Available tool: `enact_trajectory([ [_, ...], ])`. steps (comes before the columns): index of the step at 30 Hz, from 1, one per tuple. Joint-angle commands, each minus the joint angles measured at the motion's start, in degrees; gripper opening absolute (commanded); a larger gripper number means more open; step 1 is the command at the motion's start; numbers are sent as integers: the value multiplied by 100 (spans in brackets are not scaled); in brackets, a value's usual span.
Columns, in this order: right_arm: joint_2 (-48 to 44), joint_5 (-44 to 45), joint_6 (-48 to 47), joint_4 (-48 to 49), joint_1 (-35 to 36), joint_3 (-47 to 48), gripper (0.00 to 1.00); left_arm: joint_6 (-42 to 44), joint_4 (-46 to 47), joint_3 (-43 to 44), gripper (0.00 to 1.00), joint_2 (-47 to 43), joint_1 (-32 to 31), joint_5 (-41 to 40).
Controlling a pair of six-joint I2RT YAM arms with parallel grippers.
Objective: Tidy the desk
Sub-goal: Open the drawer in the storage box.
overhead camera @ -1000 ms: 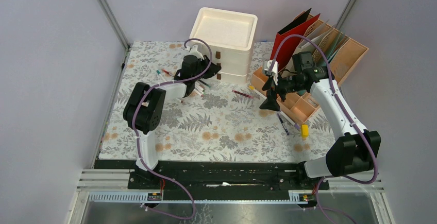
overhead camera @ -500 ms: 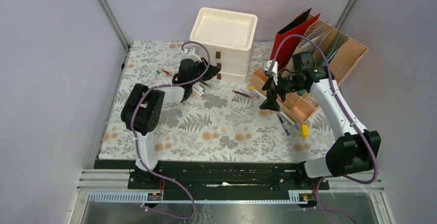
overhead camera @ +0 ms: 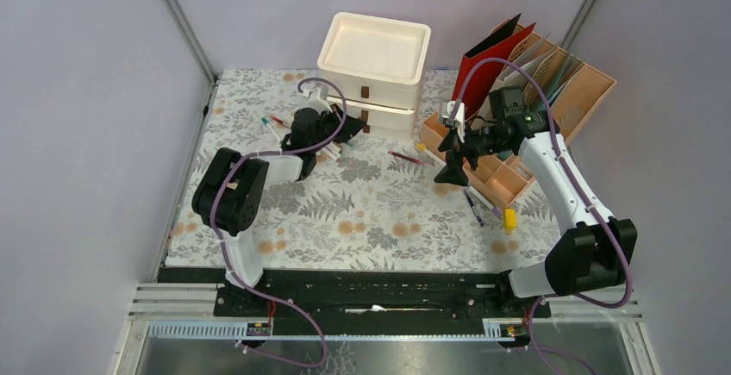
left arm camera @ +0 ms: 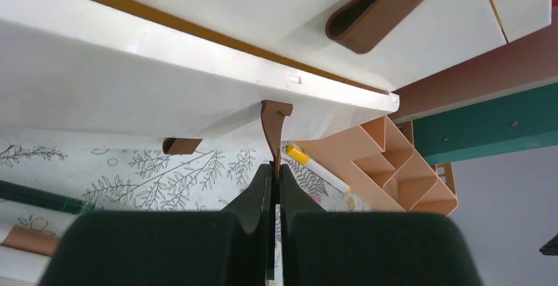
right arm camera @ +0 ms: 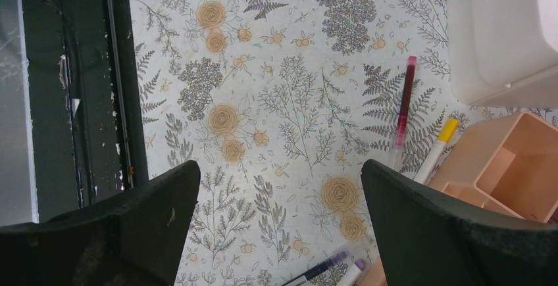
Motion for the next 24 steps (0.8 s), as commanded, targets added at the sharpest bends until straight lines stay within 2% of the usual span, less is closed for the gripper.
enact_trajectory([
  [1, -86, -190, 28, 11, 30, -8, 100, -61, 413, -269, 0, -442, -21, 296],
  [7, -88, -190, 28, 11, 28, -8, 100, -72, 422, -777, 0, -837, -39, 330],
  [15, -78, -216, 46, 20, 31, -8, 100, 115, 20, -1237, 0, -1370, -40, 251],
  [18, -70, -223, 59, 19, 31, -8, 100, 227, -237, -1312, 3, -1629, -40, 222],
  [24, -52, -209, 55, 20, 30, -8, 100, 418, -763, -1627, 24, -2345, -43, 1],
])
